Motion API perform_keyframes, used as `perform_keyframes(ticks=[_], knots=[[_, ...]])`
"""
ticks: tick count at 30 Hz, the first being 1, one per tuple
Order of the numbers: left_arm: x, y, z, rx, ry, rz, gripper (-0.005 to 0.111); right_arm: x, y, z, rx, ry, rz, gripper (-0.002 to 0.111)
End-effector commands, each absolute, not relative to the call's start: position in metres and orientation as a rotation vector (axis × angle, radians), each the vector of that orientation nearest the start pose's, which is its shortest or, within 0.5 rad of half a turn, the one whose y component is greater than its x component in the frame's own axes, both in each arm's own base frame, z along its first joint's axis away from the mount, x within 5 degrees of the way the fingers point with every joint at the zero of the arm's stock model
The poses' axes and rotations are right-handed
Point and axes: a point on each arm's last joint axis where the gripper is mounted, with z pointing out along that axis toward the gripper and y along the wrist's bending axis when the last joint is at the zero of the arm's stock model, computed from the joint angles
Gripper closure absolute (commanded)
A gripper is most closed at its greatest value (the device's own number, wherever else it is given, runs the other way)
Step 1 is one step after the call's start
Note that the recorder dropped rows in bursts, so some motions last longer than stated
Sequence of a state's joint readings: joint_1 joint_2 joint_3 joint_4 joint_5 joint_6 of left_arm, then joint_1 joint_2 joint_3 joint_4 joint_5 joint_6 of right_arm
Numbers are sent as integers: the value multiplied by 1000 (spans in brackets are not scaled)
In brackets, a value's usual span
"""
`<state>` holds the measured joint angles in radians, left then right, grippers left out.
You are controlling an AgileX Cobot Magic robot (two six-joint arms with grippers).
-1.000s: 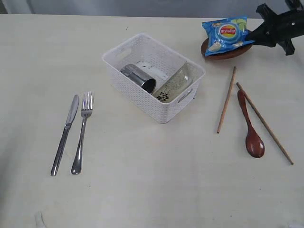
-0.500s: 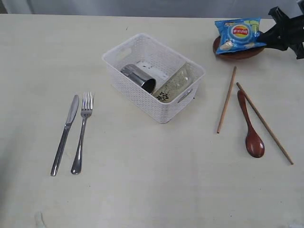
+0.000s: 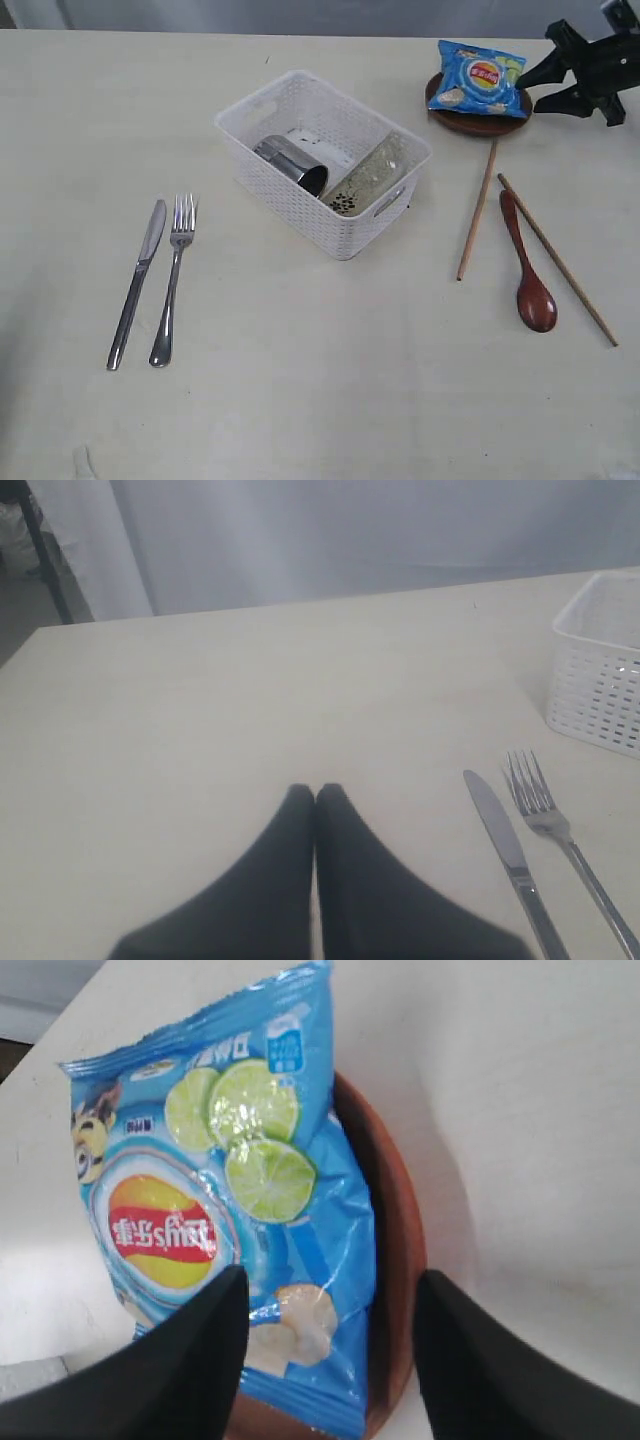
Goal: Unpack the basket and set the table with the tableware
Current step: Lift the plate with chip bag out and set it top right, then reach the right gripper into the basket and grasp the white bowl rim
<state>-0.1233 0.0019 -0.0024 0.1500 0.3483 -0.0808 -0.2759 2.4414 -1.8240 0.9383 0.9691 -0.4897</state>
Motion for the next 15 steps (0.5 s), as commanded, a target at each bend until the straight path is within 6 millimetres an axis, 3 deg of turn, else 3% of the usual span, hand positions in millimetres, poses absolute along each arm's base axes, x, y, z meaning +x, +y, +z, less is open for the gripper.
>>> perform_keyframes(ticks=[1,4,9,10,11,12,15], knots=[[54,-2,182,136,1822,0,107,485,-74,106,357,2626,992,59],[54,-2,182,136,1822,0,107,481,-71,108,335,2646,1044,59],[54,-2,182,136,1822,0,107,477,-64,142,269,2607,1137,62],[54,-2,182,136,1822,0,107,477,-61,166,216,2548,1185,69],[54,-2,182,136,1822,0,107,476,-60,178,189,2530,1195,71],[54,-2,182,136,1822,0,107,475,-54,204,129,2498,1173,72],[54,-2,182,136,1822,0,107,469,-33,242,54,2486,1123,72]])
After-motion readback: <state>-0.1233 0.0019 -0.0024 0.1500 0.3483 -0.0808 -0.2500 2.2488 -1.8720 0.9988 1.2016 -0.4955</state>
